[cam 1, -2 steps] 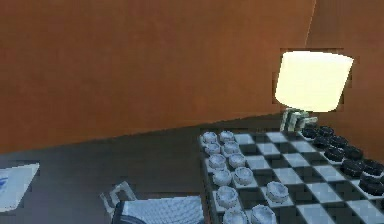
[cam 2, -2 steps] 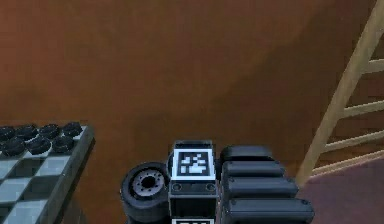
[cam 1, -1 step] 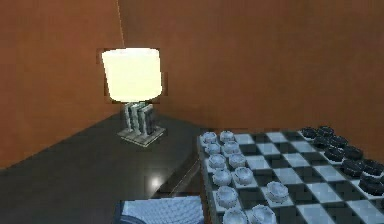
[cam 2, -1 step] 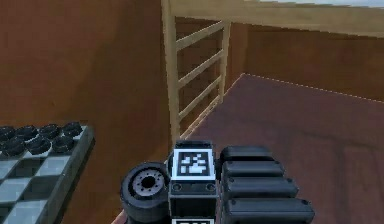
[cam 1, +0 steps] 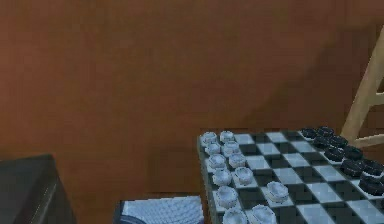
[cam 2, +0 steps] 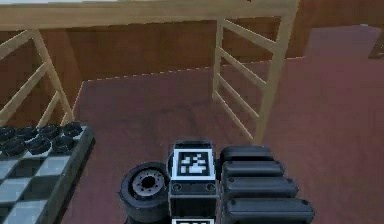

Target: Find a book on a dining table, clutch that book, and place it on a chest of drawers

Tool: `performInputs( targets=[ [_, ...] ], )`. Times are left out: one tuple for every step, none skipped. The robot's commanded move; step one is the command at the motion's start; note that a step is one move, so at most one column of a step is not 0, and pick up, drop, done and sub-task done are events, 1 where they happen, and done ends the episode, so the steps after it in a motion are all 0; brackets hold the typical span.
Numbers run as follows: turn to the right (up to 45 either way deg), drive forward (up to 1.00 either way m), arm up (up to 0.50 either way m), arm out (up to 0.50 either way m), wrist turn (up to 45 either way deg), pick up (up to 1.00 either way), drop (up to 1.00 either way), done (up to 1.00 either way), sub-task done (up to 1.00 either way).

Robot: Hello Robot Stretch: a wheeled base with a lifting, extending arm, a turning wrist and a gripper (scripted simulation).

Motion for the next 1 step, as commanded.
performInputs(
  targets=[
    [45.0,0.00,0.00,0.00,0.0,0.00,0.00,0.00,0.00]
  ],
)
